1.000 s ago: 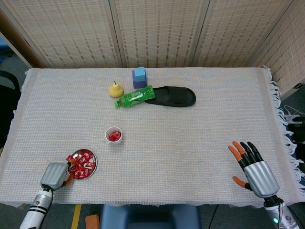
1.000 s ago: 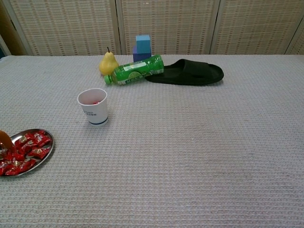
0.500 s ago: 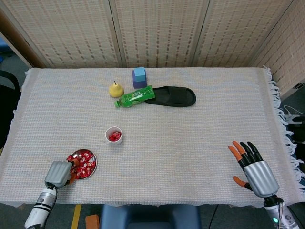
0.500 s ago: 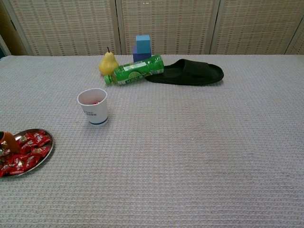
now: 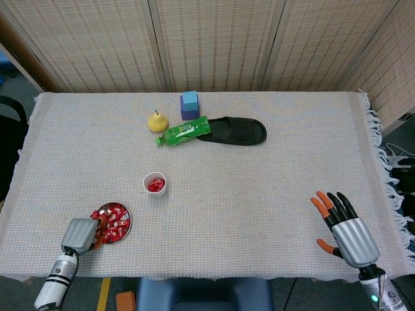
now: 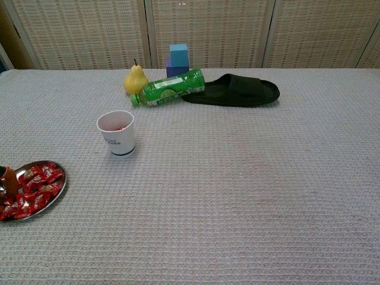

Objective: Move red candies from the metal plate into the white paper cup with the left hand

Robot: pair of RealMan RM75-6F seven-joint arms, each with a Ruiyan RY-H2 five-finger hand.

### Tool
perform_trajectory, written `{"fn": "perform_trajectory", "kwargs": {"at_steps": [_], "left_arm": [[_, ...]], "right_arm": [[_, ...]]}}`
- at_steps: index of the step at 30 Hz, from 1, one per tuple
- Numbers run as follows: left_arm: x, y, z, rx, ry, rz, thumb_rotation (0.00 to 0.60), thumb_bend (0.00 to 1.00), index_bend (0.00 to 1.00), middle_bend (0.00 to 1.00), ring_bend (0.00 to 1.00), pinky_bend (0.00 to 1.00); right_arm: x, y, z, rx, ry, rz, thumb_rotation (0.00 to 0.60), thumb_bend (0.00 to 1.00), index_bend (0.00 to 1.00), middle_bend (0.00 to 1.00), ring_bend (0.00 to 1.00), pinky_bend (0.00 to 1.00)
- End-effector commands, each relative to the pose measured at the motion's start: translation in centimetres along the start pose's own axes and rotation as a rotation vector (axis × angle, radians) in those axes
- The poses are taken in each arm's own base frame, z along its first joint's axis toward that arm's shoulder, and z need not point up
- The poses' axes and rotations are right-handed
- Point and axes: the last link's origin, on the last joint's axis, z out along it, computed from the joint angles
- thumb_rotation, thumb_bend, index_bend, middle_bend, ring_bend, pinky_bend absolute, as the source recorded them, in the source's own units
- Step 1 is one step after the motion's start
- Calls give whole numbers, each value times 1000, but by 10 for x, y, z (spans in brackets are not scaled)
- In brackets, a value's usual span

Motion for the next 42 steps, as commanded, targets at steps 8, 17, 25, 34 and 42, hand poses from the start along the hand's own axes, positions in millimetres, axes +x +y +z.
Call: {"fn": "perform_trajectory", "kwargs": {"at_steps": [8, 17, 25, 34, 42], "left_arm": [[8, 0, -1, -6, 25, 7, 600, 438, 479, 1000, 1000, 1000], [32, 11, 6, -32, 90, 14, 600, 438, 479, 1000, 1000, 1000], [75, 40, 24, -106, 196, 12, 600, 437, 479, 1000, 1000, 1000], [111, 80, 57, -188, 272, 15, 600, 437, 478, 1000, 1000, 1000], [124, 116, 89, -244, 276, 15, 600, 438, 478, 1000, 1000, 1000]], "right_arm": [[0, 0, 0, 0, -1, -1, 600, 60, 0, 0, 0, 0], [-1, 1, 1, -6, 0, -1, 600, 59, 0, 0, 0, 0], [-2, 4, 6, -27, 1, -3, 600, 60, 0, 0, 0, 0], [-5, 9, 11, -58, -7, -10, 600, 60, 0, 0, 0, 0], [-6, 17, 19, -99, -22, -9, 600, 59, 0, 0, 0, 0]]}}
